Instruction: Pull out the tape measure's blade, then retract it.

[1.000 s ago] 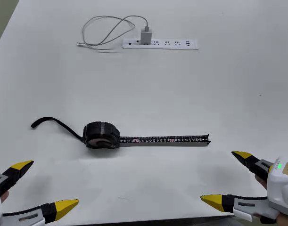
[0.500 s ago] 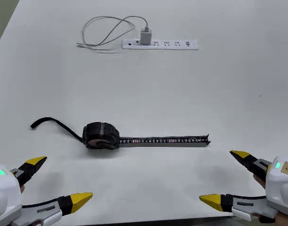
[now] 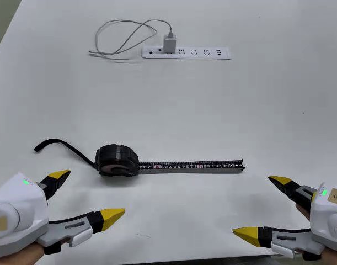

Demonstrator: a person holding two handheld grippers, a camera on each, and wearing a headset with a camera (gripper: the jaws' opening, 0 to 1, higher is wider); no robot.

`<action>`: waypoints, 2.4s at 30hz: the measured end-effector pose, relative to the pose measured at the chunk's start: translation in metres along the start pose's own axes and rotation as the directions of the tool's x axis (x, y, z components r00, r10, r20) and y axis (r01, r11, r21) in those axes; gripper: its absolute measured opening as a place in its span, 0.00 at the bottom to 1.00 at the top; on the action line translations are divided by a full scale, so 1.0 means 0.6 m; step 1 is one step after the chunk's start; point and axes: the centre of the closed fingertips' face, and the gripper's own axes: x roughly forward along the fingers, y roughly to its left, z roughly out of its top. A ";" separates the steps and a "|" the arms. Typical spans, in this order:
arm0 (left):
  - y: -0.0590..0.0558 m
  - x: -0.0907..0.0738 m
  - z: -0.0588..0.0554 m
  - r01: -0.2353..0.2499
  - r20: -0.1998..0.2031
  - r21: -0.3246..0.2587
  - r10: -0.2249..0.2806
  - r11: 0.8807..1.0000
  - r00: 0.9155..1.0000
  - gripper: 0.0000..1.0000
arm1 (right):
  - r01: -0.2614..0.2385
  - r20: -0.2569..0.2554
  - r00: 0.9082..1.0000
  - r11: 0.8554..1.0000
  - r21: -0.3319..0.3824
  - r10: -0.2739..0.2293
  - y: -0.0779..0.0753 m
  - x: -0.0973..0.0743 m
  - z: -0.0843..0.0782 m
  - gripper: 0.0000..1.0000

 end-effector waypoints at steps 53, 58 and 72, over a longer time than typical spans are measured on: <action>0.008 0.107 0.022 -0.264 -0.009 -0.137 0.265 0.955 0.964 0.81 | -0.020 -0.047 0.999 0.998 -0.064 0.017 -0.058 0.007 0.005 0.76; 0.013 0.112 0.025 -0.295 -0.012 -0.166 0.298 0.941 0.955 0.81 | -0.037 -0.065 0.997 0.995 -0.092 0.031 -0.076 0.012 0.011 0.72; 0.026 0.116 0.023 -0.335 -0.020 -0.181 0.337 0.925 0.941 0.76 | -0.109 -0.155 0.985 0.973 -0.205 0.077 -0.104 0.027 0.019 0.53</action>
